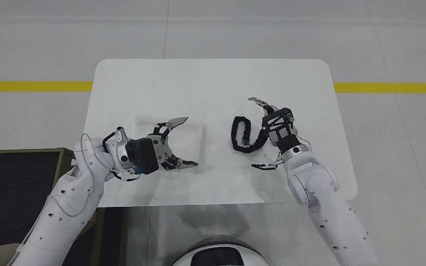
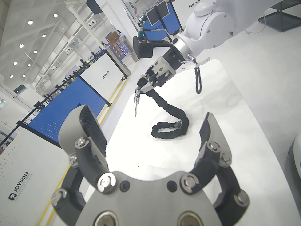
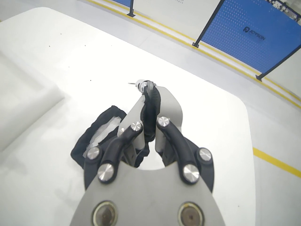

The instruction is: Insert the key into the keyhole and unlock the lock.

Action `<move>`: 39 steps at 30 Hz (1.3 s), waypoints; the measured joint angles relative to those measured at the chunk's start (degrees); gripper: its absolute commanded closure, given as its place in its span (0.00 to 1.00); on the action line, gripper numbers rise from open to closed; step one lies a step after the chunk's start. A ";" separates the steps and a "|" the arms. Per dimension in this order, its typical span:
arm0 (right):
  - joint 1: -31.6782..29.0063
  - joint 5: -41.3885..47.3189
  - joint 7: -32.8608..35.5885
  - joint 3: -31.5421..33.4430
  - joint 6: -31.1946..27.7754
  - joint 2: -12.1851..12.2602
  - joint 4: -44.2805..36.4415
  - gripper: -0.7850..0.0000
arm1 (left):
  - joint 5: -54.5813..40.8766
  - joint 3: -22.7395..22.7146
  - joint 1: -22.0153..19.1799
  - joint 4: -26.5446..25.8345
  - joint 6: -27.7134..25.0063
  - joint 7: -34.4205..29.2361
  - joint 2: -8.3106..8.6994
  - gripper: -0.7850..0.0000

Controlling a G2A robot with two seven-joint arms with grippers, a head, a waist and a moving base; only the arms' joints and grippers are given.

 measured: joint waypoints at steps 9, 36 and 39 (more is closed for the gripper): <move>-0.27 29.12 -1.28 4.18 4.31 -1.81 5.42 0.00 | 0.00 0.00 0.00 0.00 0.00 0.00 0.00 0.00; -1.26 74.33 0.64 10.15 -3.89 -3.76 11.66 0.00 | 0.00 0.00 0.00 0.00 0.00 0.00 0.00 0.00; -1.26 74.33 0.64 10.15 -3.89 -3.76 11.66 0.00 | 0.00 0.00 0.00 0.00 0.00 0.00 0.00 0.00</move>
